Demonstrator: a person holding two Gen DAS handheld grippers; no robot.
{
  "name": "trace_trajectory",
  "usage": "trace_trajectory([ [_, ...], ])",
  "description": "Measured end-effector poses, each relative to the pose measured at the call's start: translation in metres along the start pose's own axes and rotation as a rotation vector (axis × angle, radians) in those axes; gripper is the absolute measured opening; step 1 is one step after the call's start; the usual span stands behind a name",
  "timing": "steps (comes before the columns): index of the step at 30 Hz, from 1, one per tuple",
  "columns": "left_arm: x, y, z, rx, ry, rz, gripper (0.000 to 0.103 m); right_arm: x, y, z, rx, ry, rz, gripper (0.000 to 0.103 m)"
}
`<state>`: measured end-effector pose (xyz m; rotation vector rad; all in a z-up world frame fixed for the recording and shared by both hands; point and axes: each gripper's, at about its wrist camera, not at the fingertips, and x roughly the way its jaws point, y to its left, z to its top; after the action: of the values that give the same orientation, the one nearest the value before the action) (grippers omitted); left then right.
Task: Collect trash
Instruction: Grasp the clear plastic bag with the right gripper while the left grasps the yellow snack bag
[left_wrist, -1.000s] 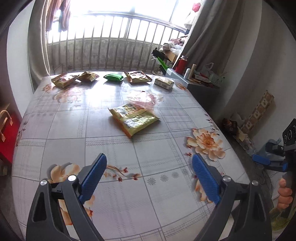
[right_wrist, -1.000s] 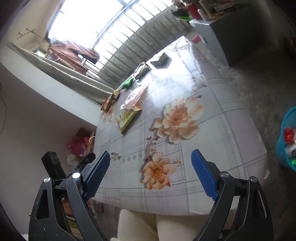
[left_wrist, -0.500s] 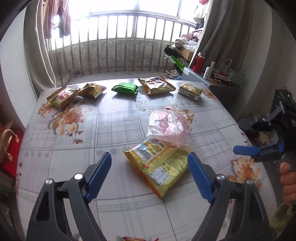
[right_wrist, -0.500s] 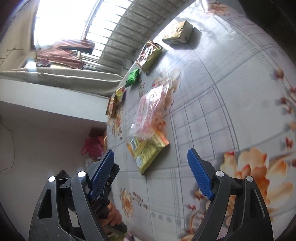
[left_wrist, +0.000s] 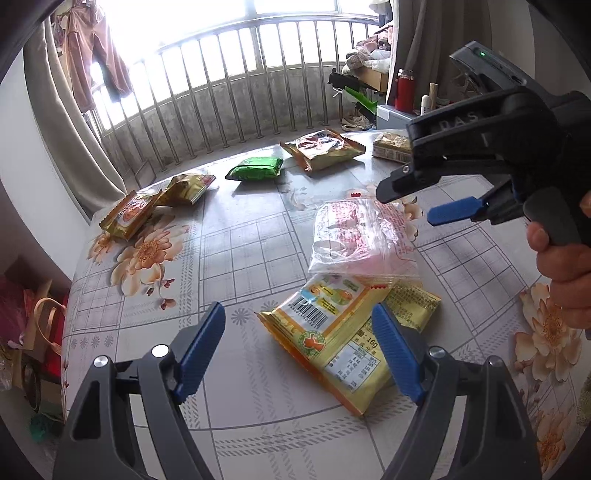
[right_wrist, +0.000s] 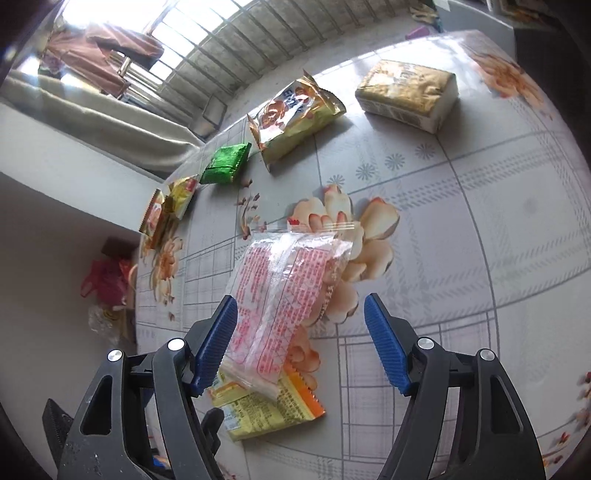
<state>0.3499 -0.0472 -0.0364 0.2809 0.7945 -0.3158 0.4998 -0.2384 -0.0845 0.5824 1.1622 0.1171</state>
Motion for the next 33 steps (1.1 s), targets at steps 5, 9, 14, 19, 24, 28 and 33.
trace_trajectory([
  [5,-0.002,0.0,0.0,0.004,-0.004,0.014,0.079,0.014,0.016,0.002,-0.112,0.001,-0.117,0.057],
  [9,-0.003,0.0,-0.001,0.012,-0.007,0.019,0.079,0.027,0.026,0.001,-0.18,0.005,-0.192,0.047],
  [14,-0.002,0.003,0.0,0.007,-0.007,0.015,0.079,0.036,0.036,-0.001,-0.302,-0.014,-0.337,0.013],
  [19,0.0,0.017,0.007,-0.049,-0.02,-0.029,0.079,0.034,0.033,-0.008,-0.37,-0.021,-0.398,0.001],
  [24,0.032,0.023,0.017,-0.094,0.07,-0.137,0.075,0.029,0.027,-0.015,-0.384,-0.031,-0.407,0.001],
  [28,0.05,0.018,0.012,-0.11,0.14,-0.171,0.053,0.027,0.025,-0.023,-0.396,-0.028,-0.414,0.0],
  [33,0.037,0.005,0.002,-0.068,0.131,-0.186,0.032,0.017,0.016,-0.037,-0.388,-0.022,-0.389,0.0],
])
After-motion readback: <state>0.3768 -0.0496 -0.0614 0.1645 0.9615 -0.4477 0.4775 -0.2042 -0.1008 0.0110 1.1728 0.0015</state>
